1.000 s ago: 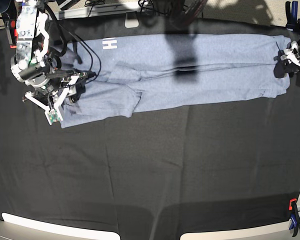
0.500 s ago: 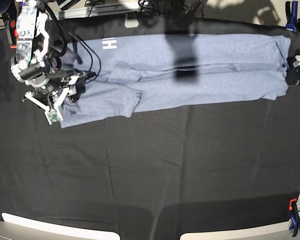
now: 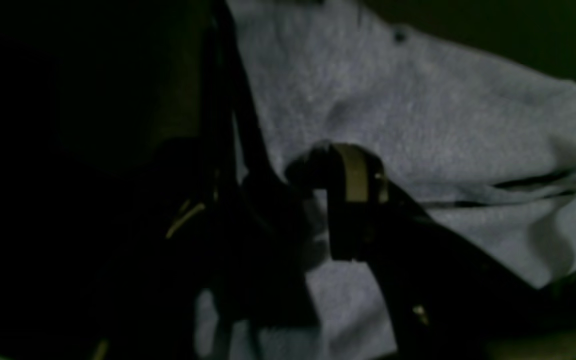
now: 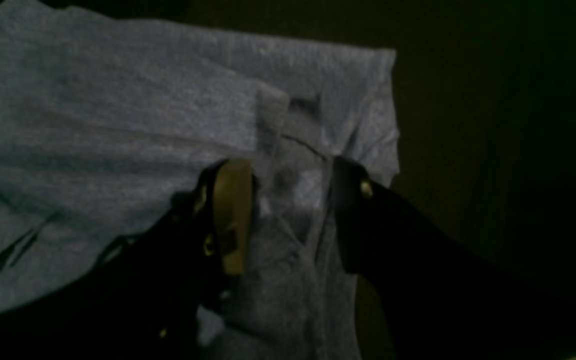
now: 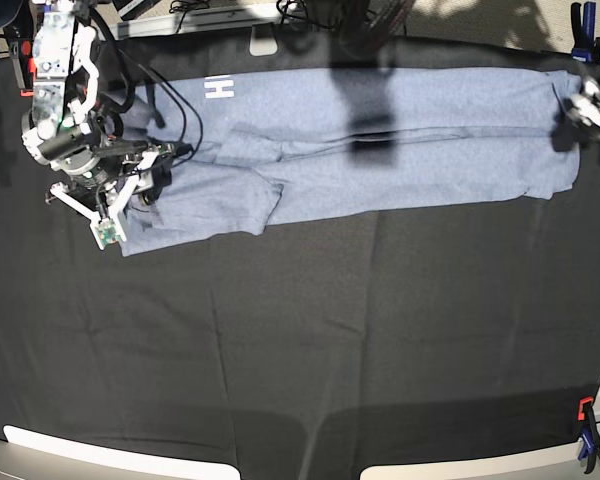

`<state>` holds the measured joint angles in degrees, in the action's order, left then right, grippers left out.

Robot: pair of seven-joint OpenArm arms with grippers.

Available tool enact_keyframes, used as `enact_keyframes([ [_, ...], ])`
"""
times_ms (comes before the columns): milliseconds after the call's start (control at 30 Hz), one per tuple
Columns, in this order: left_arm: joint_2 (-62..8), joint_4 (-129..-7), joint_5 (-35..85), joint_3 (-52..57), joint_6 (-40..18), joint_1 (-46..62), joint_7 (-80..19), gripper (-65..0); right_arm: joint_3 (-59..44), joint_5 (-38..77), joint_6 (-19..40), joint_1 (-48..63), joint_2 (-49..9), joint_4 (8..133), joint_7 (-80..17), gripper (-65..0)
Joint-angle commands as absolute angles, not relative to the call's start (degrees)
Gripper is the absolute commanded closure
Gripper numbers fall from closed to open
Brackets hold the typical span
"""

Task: Layout the t-shirt on the table in an organized manner, then fold the t-shirt properly
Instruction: 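Adjust the folded strip's ends with both grippers to align them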

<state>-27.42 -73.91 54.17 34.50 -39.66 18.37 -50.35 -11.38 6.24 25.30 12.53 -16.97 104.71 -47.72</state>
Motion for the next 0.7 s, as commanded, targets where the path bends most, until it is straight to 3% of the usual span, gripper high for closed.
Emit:
enact_keyframes([
  [0, -28.2, -74.6, 53.5, 34.9, -40.0, 17.9, -49.1, -24.6, -11.8, 6.7, 25.0, 11.9, -17.6, 105.8, -47.0, -25.9],
  [200, -26.7, -74.6, 48.9, 34.9, -40.0, 17.9, -46.9, -24.6, -11.8, 6.7, 25.0, 11.9, -17.6, 105.8, -48.5, -25.9],
  [400, -26.7, -74.6, 54.5, 34.9, -40.0, 18.2, -55.9, -24.3, -11.8, 6.7, 25.0, 11.9, -17.6, 105.8, -48.4, -25.9],
  [667, -26.6, -74.6, 61.2, 34.9, -40.0, 18.9, -57.0, -8.5, -11.8, 6.7, 25.0, 11.9, -17.6, 105.8, -48.3, -25.9],
])
